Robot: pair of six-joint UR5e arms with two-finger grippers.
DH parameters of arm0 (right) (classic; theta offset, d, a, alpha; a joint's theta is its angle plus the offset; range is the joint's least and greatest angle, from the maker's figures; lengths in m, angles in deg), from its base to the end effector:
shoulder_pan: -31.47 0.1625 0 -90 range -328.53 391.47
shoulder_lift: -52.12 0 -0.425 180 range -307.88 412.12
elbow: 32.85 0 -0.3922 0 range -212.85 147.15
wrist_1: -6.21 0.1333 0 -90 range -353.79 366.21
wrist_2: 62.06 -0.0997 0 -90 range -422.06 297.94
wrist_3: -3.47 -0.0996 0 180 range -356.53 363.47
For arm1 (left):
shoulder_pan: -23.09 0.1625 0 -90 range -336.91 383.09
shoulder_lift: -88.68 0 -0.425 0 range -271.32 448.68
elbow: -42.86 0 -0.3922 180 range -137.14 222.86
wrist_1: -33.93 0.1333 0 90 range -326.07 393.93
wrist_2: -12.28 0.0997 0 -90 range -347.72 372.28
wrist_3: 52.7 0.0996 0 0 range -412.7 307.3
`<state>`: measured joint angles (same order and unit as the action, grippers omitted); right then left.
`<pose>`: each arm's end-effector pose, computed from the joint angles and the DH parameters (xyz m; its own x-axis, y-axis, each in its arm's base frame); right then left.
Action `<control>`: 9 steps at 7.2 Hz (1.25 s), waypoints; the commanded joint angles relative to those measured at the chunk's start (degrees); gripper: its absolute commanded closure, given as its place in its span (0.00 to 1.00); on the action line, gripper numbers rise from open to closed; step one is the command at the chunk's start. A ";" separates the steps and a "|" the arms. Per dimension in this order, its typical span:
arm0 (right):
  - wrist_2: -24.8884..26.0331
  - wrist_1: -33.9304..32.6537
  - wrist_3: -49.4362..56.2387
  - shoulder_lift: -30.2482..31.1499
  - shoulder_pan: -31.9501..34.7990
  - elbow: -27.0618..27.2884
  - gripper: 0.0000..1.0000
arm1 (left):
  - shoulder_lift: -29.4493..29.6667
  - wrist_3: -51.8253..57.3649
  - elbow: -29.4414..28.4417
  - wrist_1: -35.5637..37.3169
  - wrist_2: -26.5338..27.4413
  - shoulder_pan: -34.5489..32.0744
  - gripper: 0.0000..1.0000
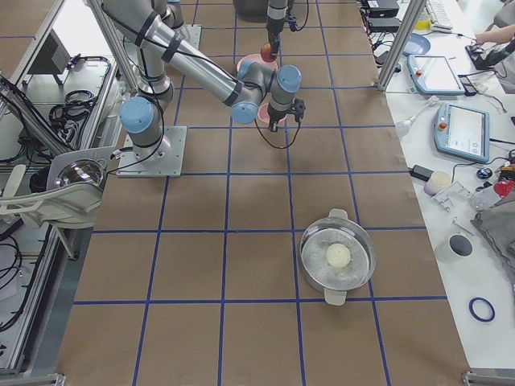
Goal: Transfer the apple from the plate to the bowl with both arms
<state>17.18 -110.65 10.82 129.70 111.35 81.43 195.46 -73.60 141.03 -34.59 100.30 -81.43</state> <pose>0.0639 -0.5065 0.2297 -0.9758 0.0783 -0.2043 0.0487 0.9881 0.1460 -0.2757 -0.5192 0.2986 -0.9936 -0.1125 0.0106 -0.1115 0.9914 0.0688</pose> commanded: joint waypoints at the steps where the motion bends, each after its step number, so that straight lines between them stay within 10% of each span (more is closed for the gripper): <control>1: -0.84 -0.30 -3.13 -0.93 6.06 0.24 1.00 | 0.00 -0.89 -7.27 -7.22 -0.22 -0.33 0.88; 9: -8.23 -0.47 -3.66 -3.57 7.13 2.26 0.98 | 1.58 -1.16 -7.82 -6.89 -0.40 -1.57 0.88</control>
<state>8.67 -110.93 7.19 126.55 118.55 83.53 196.67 -74.76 133.22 -41.79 99.92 -82.90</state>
